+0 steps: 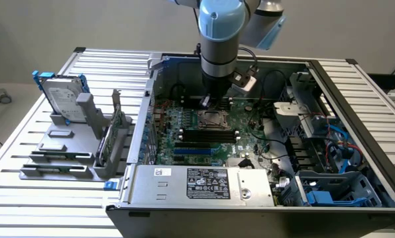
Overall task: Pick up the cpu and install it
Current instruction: 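Close the cpu cover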
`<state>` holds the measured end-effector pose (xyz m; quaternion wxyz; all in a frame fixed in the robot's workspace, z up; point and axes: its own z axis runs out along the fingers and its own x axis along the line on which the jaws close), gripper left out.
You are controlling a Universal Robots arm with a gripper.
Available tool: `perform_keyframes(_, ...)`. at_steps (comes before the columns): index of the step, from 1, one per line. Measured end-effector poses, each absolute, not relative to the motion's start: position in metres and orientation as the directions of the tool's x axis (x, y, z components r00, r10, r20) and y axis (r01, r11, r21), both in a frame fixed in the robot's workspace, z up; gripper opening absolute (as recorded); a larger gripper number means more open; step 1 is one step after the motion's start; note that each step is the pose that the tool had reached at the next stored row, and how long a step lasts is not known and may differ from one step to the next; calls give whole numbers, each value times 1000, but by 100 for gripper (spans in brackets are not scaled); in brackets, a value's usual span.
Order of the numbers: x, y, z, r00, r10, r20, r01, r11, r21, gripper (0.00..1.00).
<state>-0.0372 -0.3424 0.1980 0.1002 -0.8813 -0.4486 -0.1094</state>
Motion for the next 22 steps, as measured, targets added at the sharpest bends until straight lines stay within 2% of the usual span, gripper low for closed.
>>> perform_keyframes(22,-49,-339,199,574,768,284,813,-577,-79,11)
